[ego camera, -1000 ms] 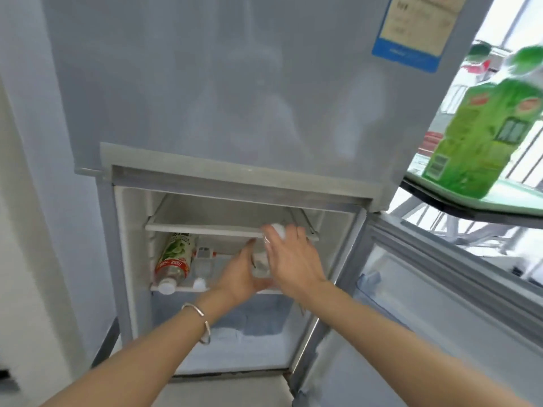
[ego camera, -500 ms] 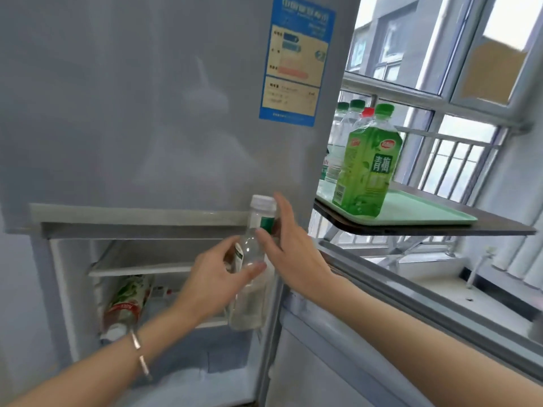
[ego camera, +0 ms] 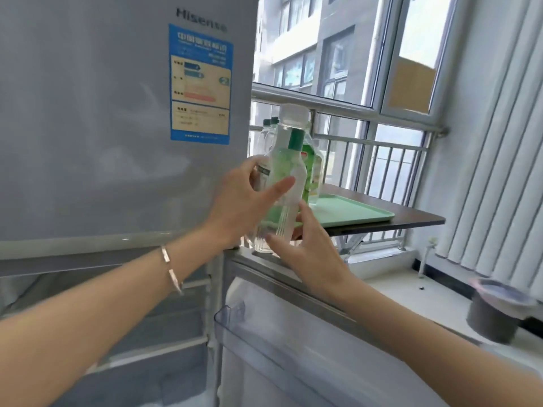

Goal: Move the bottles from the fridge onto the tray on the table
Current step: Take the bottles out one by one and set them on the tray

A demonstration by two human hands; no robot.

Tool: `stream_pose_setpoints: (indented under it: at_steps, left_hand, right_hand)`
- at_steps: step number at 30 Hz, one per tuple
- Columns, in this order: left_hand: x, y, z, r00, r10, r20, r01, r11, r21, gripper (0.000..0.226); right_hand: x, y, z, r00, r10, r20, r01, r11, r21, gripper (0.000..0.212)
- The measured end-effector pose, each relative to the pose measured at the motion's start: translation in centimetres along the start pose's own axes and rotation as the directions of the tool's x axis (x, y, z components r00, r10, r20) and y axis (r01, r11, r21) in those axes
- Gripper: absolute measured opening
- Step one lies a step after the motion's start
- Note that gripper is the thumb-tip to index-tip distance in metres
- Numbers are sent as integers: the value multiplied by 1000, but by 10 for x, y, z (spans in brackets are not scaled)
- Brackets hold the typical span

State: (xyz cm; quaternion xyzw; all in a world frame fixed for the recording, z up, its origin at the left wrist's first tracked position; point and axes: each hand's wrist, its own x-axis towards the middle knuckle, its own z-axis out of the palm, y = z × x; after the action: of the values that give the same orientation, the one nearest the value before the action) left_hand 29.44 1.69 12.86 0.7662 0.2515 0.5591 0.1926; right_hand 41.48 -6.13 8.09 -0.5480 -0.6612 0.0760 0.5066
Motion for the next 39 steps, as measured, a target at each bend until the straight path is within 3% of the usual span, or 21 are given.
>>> stream_pose_setpoints:
  at_steps: [3,5,10,14,18,20,23,25,28,32,35,39]
  left_hand:
    - [20,23,29,995,84,52,-86,996,27,52]
    - [35,34,46,991,107,85,-109,994,16,59]
    - [68,44,91,990,-9,144,13,1000,-27,64]
    - [71,25,124,933,-163,322,154,987,54,44]
    - [64,9,146,871,-262,416,263,963,55,49]
    - [61,1,155,862,-291,415,306,951,30,49]
    - [58,-8,161,852,-300,429,318,948,32,52]
    - [53,-11,162,851,-281,443,283,957,62,53]
    - [49,-17,161,855,-283,435,280,957,73,49]
    - [49,-19,156,851,-321,416,325,943,64,53]
    - [47,-20,155,855,-309,416,318,947,49,51]
    - [45,-22,158,871,-277,405,291,956,29,47]
  right_hand:
    - [8,7,-21,993,43,-107,-46,999,-24,55]
    - [22,19,-34,976,51,-212,-67,995,-70,73]
    - [63,55,-68,932,81,-352,-126,986,-107,74]
    - [103,95,-77,899,283,-333,-331,939,-96,73]
    - [131,117,-69,895,401,-197,-427,897,-116,82]
    - [146,130,-62,887,438,-147,-457,879,-140,74]
    - [167,162,-54,886,440,-144,-461,865,-196,47]
    - [175,168,-56,883,449,-133,-464,878,-117,20]
    - [184,166,-58,888,455,-72,-460,876,-143,37]
    - [190,174,-52,907,418,-46,-417,878,-234,37]
    - [183,179,-49,910,392,-132,-412,888,-203,35]
    - [175,171,-44,907,326,-265,-391,886,-249,10]
